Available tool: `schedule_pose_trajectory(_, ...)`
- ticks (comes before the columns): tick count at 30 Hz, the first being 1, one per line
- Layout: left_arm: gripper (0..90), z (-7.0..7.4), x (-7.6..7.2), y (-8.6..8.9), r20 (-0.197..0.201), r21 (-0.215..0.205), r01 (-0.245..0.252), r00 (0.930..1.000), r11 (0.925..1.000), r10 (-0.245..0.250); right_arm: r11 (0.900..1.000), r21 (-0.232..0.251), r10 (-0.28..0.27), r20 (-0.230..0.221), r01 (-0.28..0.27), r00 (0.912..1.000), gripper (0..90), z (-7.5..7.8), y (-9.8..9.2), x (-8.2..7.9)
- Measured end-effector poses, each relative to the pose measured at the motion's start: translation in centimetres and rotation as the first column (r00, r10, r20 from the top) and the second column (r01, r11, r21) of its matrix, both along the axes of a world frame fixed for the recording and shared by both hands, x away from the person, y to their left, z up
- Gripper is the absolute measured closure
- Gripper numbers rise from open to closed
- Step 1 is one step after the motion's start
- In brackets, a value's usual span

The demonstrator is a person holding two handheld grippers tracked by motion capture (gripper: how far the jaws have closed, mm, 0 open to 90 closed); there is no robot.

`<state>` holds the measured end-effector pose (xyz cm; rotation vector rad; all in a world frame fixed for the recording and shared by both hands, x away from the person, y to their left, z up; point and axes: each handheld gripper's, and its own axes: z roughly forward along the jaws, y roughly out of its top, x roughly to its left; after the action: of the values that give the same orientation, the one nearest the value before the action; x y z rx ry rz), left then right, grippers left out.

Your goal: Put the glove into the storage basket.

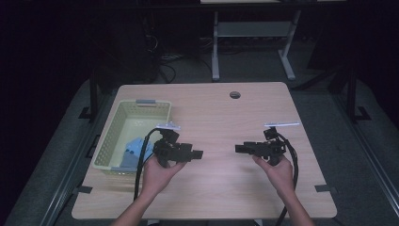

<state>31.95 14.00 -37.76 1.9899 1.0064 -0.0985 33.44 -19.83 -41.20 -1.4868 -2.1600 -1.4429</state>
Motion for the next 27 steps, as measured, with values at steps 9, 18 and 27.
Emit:
schedule_pose_trajectory(9,34.4,-0.9,-0.5,-0.6,-0.003,-0.010,0.011,0.9999,0.9999,-0.011,1.000,0.000,-0.015,-0.014,0.015,0.9998,36.5,-0.7,-1.0,-0.3)
schedule_pose_trajectory(18,33.2,-1.6,-1.1,-0.8,0.001,-0.024,0.017,0.9999,0.9996,-0.017,1.000,-0.006,-0.026,-0.025,0.026,0.9994,35.9,-1.4,-1.9,-0.8)
schedule_pose_trajectory(27,32.7,-2.1,-1.9,-1.2,0.012,-0.036,0.031,0.9995,0.9989,-0.030,0.999,-0.010,-0.040,-0.034,0.040,0.9986,35.5,-2.0,-2.9,-1.4)
